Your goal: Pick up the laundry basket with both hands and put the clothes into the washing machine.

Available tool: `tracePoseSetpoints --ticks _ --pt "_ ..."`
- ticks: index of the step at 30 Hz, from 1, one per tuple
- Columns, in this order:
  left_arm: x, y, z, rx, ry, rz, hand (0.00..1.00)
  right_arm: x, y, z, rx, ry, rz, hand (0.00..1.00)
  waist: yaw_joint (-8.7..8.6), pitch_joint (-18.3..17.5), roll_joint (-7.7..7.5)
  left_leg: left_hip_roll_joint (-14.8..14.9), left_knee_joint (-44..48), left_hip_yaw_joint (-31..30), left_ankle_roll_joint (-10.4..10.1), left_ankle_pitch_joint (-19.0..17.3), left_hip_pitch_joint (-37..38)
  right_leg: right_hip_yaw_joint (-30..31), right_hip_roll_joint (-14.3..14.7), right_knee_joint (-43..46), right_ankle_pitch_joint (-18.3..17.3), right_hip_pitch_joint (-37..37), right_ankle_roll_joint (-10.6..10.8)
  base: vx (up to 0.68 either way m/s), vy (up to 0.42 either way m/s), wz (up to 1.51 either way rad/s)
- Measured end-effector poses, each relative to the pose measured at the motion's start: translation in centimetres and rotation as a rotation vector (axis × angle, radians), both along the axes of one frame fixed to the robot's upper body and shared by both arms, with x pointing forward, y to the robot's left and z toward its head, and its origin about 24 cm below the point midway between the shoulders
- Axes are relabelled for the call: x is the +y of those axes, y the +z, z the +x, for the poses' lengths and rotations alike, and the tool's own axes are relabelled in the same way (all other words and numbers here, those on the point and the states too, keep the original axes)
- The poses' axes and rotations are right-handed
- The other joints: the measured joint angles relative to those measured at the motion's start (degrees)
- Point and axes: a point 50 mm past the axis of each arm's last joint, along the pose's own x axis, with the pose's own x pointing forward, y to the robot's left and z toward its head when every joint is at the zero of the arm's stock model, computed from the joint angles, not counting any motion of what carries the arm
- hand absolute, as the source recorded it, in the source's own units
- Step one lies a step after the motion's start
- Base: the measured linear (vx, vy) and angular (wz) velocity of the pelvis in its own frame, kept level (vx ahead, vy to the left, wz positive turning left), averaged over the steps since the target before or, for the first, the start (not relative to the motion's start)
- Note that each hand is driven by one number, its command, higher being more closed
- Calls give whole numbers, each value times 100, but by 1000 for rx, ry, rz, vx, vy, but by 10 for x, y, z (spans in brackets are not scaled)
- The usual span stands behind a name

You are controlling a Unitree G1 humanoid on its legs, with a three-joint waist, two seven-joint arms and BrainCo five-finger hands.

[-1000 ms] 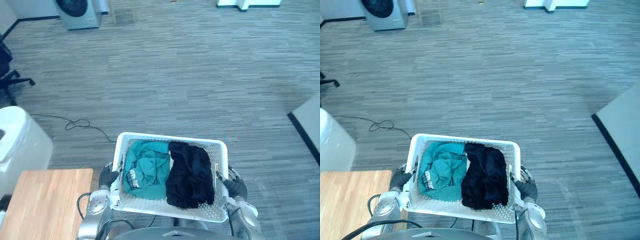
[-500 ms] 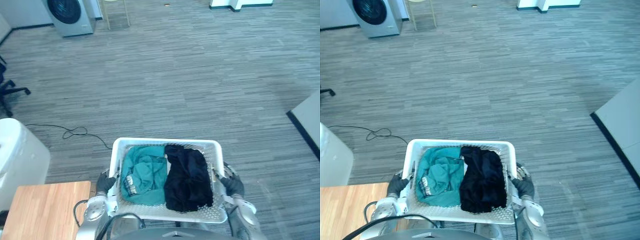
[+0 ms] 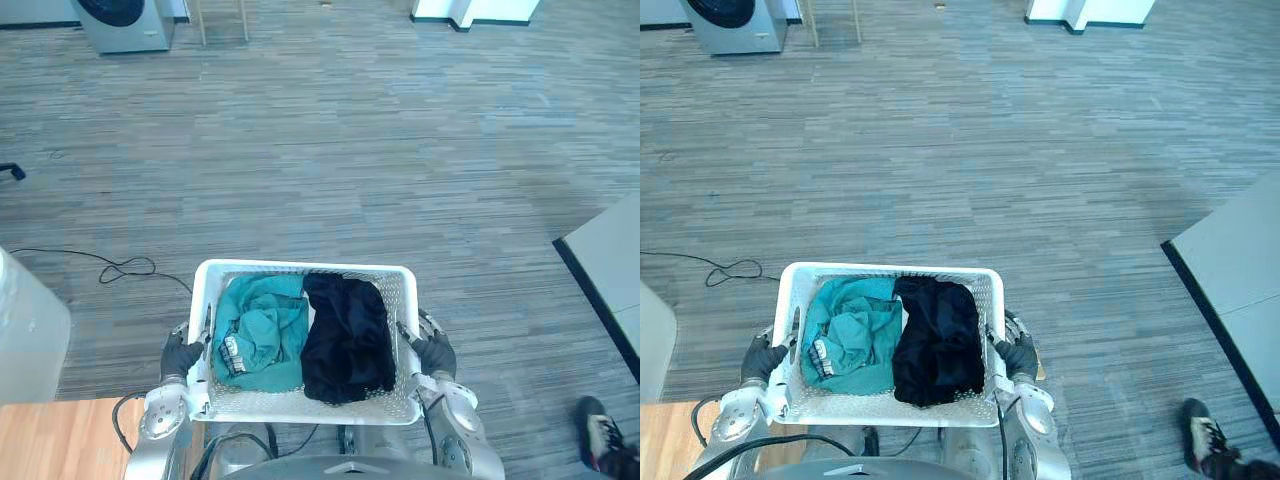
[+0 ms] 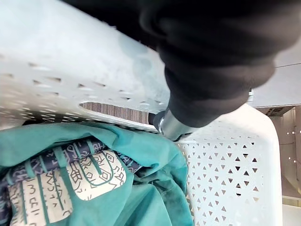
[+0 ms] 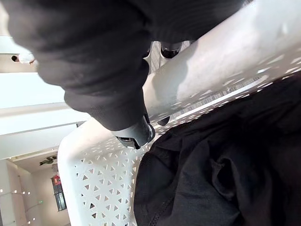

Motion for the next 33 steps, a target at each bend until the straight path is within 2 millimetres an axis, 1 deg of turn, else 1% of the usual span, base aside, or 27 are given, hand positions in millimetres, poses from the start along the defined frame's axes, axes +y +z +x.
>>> tracePoseSetpoints --ticks 1,4,5,6,7,8,9,10,11,13,15,17,19,20,21,22,23,24,25,26,27,28,29,30,31,32,33 --pt "0 0 0 0 0 0 100 0 0 0 0 -1 0 100 -31 7 12 52 -21 -27 -45 -36 24 3 37 -365 167 -78 0 277 -148 6" --pt "-1 1 2 -4 -10 10 100 -2 -2 -3 11 -8 -1 100 -245 39 5 136 -216 -324 -342 -251 455 27 27 -1947 1171 -100 60 377 -210 47" --pt "-2 1 3 -7 -14 11 100 -2 -4 -6 21 -9 -2 100 -317 2 -58 162 -168 -467 -543 -457 682 36 -36 -2013 1377 -12 -13 590 -385 74" --pt "-4 0 4 -6 -13 2 100 -4 -5 -7 28 -7 -9 100 -334 -20 -31 255 -157 -545 -588 -601 804 18 -8 -1718 1725 0 -30 503 -342 74" --pt "-10 -1 4 -5 -8 -19 100 -8 -5 -9 33 -5 -26 100 -351 -69 260 518 -26 -673 -612 -647 981 -244 168 -1020 1452 -71 -114 532 -324 58" --pt "-13 -1 4 -13 -7 -26 100 -11 -4 -11 37 1 -42 100 -352 -116 394 713 937 -890 -402 -455 641 -455 264 -507 963 -107 -275 540 -323 51" --pt "-13 -1 4 -12 -3 -24 100 -11 -2 -11 30 8 -46 100 -334 -117 407 775 1617 -983 -309 -226 390 -524 290 -301 810 -67 -348 668 -398 40" --pt "-13 -1 3 -9 6 -30 100 -11 4 -11 5 11 -54 100 -294 -112 436 969 2995 -1115 -154 583 -159 -675 339 -13 470 122 -511 655 -399 28" --pt "-13 -3 0 -2 16 -36 100 -12 10 -11 -20 13 -62 100 -218 -126 464 1178 4165 -1138 -160 989 -621 -808 455 50 239 407 -657 545 -302 22" --pt "-14 -4 -1 0 22 -47 100 -14 16 -10 -44 17 -77 100 -122 -111 442 1398 5140 -1041 -82 1110 -1031 -909 563 -106 96 877 -785 457 -237 15" --pt "-17 -3 0 -6 19 -65 100 -17 20 -9 -63 12 -92 100 -71 -78 373 1481 5568 -785 23 1032 -1534 -922 584 -521 -95 1506 -715 485 -233 29" --pt "-20 -3 0 -14 21 -84 100 -20 21 -8 -70 7 -101 100 -23 -63 341 1388 5073 -508 29 861 -1912 -911 568 -774 -260 1812 -655 376 -108 21" --pt "-21 -4 0 -13 21 -96 100 -20 20 -7 -65 8 -101 100 41 -107 416 1176 3684 -249 -104 651 -2182 -921 514 -825 -498 2017 -606 344 -4 13" --pt "-21 -4 -1 -9 21 -95 100 -20 19 -7 -60 10 -99 100 56 -113 424 1017 2582 -136 -172 650 -2248 -953 446 -827 -681 2154 -607 382 52 17" --pt "-21 -5 -2 -6 23 -99 100 -21 16 -6 -50 8 -99 100 60 -114 410 806 1256 -95 -387 821 -2242 -1014 339 -850 -816 2333 -486 396 68 21" --pt "-22 -5 -2 -6 23 -102 100 -22 15 -5 -44 3 -101 100 65 -120 417 728 620 -108 -489 961 -2234 -1023 319 -886 -895 2420 -436 439 105 16" --pt "-24 -6 -2 -6 25 -110 100 -24 12 -3 -34 -5 -102 100 89 -131 435 654 -129 -100 -528 1290 -2244 -1024 294 -959 -1007 2571 -319 503 157 -10" --pt "-25 -6 -2 -2 27 -114 100 -27 6 0 -12 -24 -99 100 212 -193 333 523 -366 -40 -528 1877 -2311 -946 126 -1080 -1147 2825 -90 683 248 -17" --pt "-25 -7 -3 5 24 -112 100 -27 2 -2 1 -37 -85 100 247 -272 212 372 -286 44 -479 2056 -2302 -940 -28 -1121 -1201 2922 35 810 276 -11" --pt "-27 -9 -3 14 20 -117 100 -29 -1 -4 18 -56 -90 100 212 -432 43 41 -30 119 -113 2355 -2220 -586 -408 -306 -1227 2735 219 734 256 9" --pt "-28 -9 -3 13 18 -117 100 -29 -3 -4 26 -61 -95 100 159 -389 -79 -40 182 235 -74 2330 -2185 -411 -570 306 -1138 2550 372 762 240 11" --pt "-27 -9 -1 13 15 -111 100 -31 -5 -2 35 -71 -95 100 137 -316 -205 -135 529 354 -7 1988 -2054 -234 -743 1285 -682 2216 496 595 200 -1" --pt "-25 -11 -4 32 13 -102 100 -28 -10 -3 55 -72 -78 100 142 -287 -255 -206 698 374 12 1526 -1694 -280 -911 2347 513 1878 150 753 229 -2" --pt "-23 -12 -5 42 7 -95 100 -25 -13 -5 67 -74 -66 100 123 -269 -273 -251 619 354 39 1376 -1399 -336 -1036 2716 1355 1786 55 747 193 6" --pt "-20 -13 -7 53 0 -76 100 -22 -19 -10 93 -74 -49 100 45 -254 -295 -308 415 315 85 1180 -842 -461 -1237 3404 1423 1583 -137 870 190 20" --pt "-15 -12 -6 52 1 -59 100 -18 -20 -11 95 -63 -35 100 -31 -232 -232 -304 204 161 158 1058 -364 -607 -1188 3817 935 1342 -329 677 115 27" --pt "-14 -11 -5 49 -2 -48 100 -17 -21 -12 97 -64 -27 100 -81 -243 -192 -282 54 64 147 1018 -153 -679 -1119 3859 761 1213 -350 630 62 39"
